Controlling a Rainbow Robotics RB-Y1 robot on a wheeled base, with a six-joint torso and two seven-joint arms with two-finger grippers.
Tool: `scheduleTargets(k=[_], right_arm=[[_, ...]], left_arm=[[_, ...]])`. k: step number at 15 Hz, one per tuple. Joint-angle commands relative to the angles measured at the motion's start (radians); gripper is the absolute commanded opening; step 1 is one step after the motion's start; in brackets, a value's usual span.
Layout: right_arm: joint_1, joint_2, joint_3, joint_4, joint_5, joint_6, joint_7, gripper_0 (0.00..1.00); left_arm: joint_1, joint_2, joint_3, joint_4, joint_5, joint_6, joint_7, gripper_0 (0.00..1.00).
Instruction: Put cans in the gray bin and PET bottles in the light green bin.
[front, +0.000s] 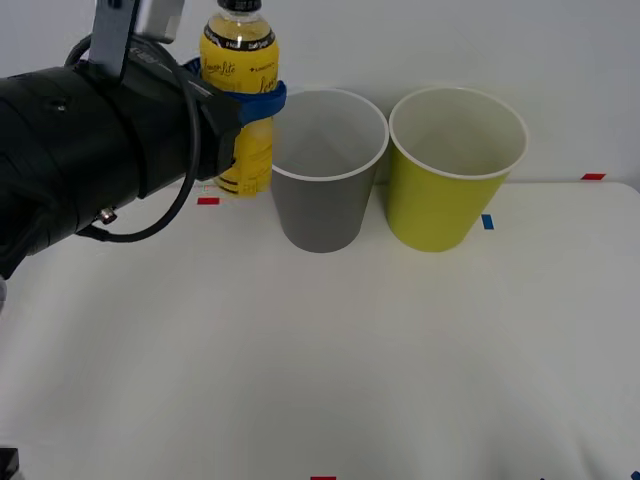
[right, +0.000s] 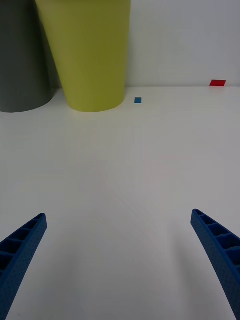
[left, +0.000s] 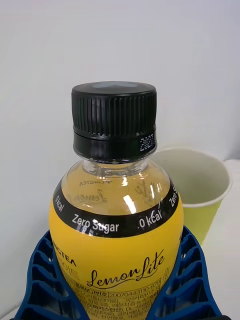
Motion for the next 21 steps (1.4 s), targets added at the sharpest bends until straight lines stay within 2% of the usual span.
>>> scheduleTargets(k=[1, 5, 8, 15, 18, 21], right_arm=[[0.000, 0.000, 0.000, 0.000, 0.000, 0.000, 0.000, 1.00], [0.000, 0.000, 0.000, 0.000, 0.000, 0.000, 0.000, 1.00], [0.000, 0.000, 0.000, 0.000, 0.000, 0.000, 0.000, 1.00], [0.000, 0.000, 0.000, 0.000, 0.000, 0.000, 0.000, 1.00], [0.000, 0.000, 0.000, 0.000, 0.000, 0.000, 0.000, 1.00], [0.000, 0.000, 0.000, 0.000, 0.000, 0.000, 0.000, 1.00]], left_arm=[[-0.082, -0.045, -0.052, 0.063, -0.039, 0.000, 0.013, 0.00], [-0.300, -0.152, -0.176, 0.256, -0.120, -0.022, 0.037, 0.00], [-0.419, -0.220, -0.230, 0.491, -0.150, -0.143, 0.029, 0.00], [-0.424, -0.286, -0.345, 0.776, -0.223, -0.508, 0.014, 0.00], [-0.447, -0.330, -0.355, 0.888, -0.223, -0.611, 0.000, 0.00], [-0.508, -0.359, -0.355, 1.006, -0.223, -0.663, -0.015, 0.00]])
